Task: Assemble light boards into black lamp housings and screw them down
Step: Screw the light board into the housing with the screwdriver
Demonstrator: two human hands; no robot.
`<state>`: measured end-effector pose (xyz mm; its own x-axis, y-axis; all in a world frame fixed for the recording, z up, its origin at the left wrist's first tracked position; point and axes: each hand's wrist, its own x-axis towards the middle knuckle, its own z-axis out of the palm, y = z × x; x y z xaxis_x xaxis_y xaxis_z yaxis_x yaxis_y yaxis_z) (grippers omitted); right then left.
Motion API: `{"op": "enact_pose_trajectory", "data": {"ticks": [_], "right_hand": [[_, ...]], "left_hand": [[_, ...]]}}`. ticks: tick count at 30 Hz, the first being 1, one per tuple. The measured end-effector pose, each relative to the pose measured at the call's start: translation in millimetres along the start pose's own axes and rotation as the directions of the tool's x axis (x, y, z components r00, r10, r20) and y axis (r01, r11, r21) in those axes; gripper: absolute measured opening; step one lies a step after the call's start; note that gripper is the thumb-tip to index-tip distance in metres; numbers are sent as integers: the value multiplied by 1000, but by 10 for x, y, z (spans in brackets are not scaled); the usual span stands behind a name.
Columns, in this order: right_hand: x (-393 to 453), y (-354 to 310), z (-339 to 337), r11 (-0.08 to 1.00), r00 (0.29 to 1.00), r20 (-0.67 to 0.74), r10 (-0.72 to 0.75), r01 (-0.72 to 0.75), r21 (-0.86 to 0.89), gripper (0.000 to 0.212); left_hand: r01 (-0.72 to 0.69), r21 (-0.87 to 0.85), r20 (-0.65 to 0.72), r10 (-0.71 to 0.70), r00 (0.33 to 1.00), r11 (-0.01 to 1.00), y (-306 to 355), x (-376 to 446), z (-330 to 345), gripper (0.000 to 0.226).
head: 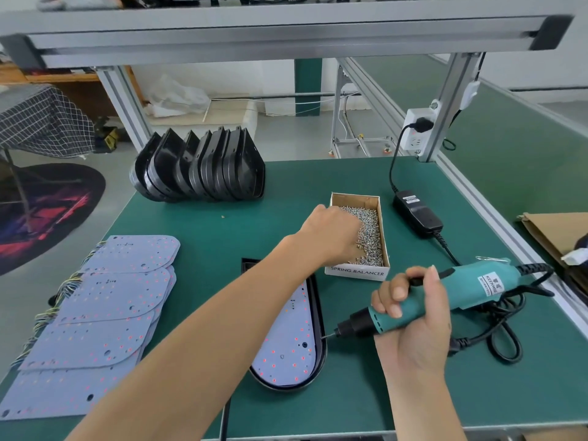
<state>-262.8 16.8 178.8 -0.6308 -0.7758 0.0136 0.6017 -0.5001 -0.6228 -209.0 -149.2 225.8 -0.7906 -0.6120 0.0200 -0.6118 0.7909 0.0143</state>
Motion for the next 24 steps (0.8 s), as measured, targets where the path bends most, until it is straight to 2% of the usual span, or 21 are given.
{"op": "enact_pose_trajectory", "data": {"ticks": [2, 4, 6, 9, 12, 15, 17, 20, 24], "right_hand": [[4, 3, 0, 1000, 1000, -6, 2, -2, -10, 26], [15, 14, -5, 1000, 1000, -6, 3, -3, -9, 26], [16, 22, -9, 1000, 1000, -4, -4, 4, -7, 26], [14, 15, -1, 1000, 1000, 1, -15, 15, 2, 28], [2, -29, 49, 1000, 1000, 4, -12, 12, 20, 29], [-17, -105, 163, 996, 999, 33, -13, 10, 85, 27], [-34, -150, 281, 989, 999, 51, -13, 5, 145, 27], [-61, -201, 473, 968, 997, 71, -13, -6, 253, 28], [-113, -232, 684, 937, 993, 115, -39, -3, 348, 29]], "left_hand": [[34, -201, -55, -46, 997, 979, -28, -84, -14, 10], [66, -479, -85, -121, 989, 875, -38, -202, -33, 7], [80, -690, -113, -216, 970, 720, -33, -333, -70, 6], [50, -872, -131, -331, 935, 488, -3, -568, -138, 12], [-12, -990, -68, -391, 918, 144, 33, -892, -220, 10], [-115, -955, 3, -396, 918, -275, 92, -1280, -243, 9], [-151, -852, 63, -385, 921, -502, 152, -1526, -240, 11], [-186, -705, 188, -433, 882, -685, 247, -1790, -199, 17], [-260, -529, 327, -477, 816, -808, 366, -1923, -134, 15]]}}
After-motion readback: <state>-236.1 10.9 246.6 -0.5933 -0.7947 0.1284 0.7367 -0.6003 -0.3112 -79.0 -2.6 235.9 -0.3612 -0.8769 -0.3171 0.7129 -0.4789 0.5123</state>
